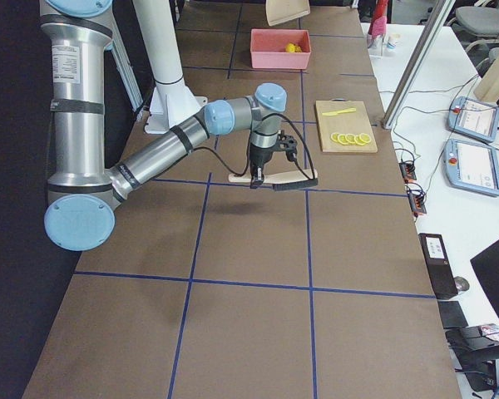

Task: Sweep and dump trash into bin

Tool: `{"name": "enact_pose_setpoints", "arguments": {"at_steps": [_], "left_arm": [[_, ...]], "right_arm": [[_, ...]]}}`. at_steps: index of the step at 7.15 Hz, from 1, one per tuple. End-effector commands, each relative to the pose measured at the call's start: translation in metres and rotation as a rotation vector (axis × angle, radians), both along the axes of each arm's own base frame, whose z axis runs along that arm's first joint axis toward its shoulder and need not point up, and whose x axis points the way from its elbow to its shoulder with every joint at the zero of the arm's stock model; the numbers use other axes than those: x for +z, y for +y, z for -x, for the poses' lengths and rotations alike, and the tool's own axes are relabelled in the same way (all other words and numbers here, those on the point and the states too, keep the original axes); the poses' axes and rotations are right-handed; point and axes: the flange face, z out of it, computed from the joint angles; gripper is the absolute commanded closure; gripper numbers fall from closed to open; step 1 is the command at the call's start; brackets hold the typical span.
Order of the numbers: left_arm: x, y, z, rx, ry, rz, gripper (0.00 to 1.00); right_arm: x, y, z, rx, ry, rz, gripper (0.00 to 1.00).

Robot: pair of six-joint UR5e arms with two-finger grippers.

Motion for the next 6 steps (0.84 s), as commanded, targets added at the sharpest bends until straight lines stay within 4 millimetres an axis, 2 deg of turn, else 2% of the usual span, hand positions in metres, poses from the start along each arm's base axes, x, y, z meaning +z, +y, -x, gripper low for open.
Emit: {"name": "enact_pose_setpoints", "arguments": {"at_steps": [1,4,6], "left_arm": [[-0.014,-0.002,-0.020,0.052,0.183,0.055,1.00],[-0.028,0.007,-0.038,0.064,0.421,0.135,1.00],[-0.063,-0.002,-0.049,0.005,0.570,0.178,0.99]], "right_arm": [[0.044,0.014,-0.003,0.051,-0.039,0.073,1.00],[0.060,0.011,0.007,0.038,-0.089,0.156,1.00],[0.074,0.010,0.018,0.025,-0.103,0.211,1.00]]}}
